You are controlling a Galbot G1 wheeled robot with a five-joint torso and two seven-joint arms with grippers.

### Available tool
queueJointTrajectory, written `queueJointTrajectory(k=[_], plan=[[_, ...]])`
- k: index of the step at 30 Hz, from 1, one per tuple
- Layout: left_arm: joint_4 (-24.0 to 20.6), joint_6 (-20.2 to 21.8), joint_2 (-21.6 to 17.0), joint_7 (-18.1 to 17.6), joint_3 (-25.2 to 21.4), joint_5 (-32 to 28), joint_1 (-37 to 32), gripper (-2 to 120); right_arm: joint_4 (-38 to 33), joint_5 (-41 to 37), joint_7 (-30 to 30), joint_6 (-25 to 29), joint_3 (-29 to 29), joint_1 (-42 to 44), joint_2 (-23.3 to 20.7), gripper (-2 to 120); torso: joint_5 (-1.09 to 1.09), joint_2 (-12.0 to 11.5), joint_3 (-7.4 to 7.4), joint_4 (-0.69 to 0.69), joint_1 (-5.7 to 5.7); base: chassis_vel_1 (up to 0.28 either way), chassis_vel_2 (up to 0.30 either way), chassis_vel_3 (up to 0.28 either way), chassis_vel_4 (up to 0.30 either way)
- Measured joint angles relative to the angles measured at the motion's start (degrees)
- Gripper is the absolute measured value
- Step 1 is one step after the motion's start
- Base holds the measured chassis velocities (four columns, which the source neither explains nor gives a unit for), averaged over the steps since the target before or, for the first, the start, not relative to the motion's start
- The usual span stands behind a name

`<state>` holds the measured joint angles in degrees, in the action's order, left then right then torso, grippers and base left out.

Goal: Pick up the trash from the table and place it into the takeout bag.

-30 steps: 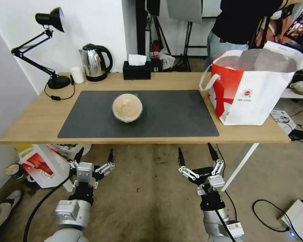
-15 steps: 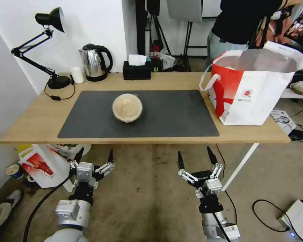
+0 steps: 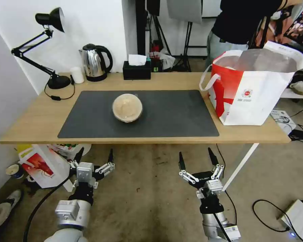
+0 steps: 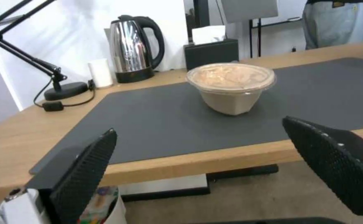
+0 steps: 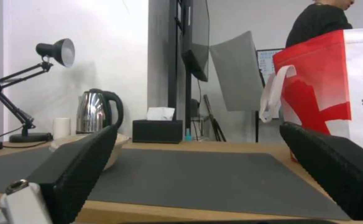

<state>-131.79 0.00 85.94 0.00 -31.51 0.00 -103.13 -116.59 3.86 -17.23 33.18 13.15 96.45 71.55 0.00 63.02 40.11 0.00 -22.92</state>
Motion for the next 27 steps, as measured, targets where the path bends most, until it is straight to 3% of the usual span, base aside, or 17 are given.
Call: queueJointTrajectory(k=[19, 22, 23, 27], plan=[[0.3, -1.6, 0.2, -1.0, 0.7, 0.6, 0.4, 100, 0.0, -0.1, 0.0, 0.0, 0.0, 0.0, 0.0, 100, 0.01, 0.0, 0.00, 0.01, 0.00, 0.000, 0.000, 0.000, 0.000], [1.7, -7.1, 1.2, -4.7, 3.4, 3.2, 1.7, 100, -0.1, -0.1, 0.0, 0.0, 0.0, 0.0, 0.0, 100, 0.00, 0.0, 0.00, 0.00, 0.00, 0.000, 0.000, 0.000, 0.000], [1.7, -7.1, 1.2, -4.7, 3.4, 3.2, 1.7, 100, -0.1, -0.1, 0.0, 0.0, 0.0, 0.0, 0.0, 100, 0.00, 0.0, 0.00, 0.00, 0.00, 0.000, 0.000, 0.000, 0.000], [3.6, -15.3, 2.6, -10.4, 7.3, 7.0, 3.6, 100, -0.1, -0.1, 0.0, 0.0, 0.0, 0.0, 0.0, 100, 0.00, 0.0, 0.00, 0.00, 0.00, 0.000, 0.000, 0.000, 0.000]])
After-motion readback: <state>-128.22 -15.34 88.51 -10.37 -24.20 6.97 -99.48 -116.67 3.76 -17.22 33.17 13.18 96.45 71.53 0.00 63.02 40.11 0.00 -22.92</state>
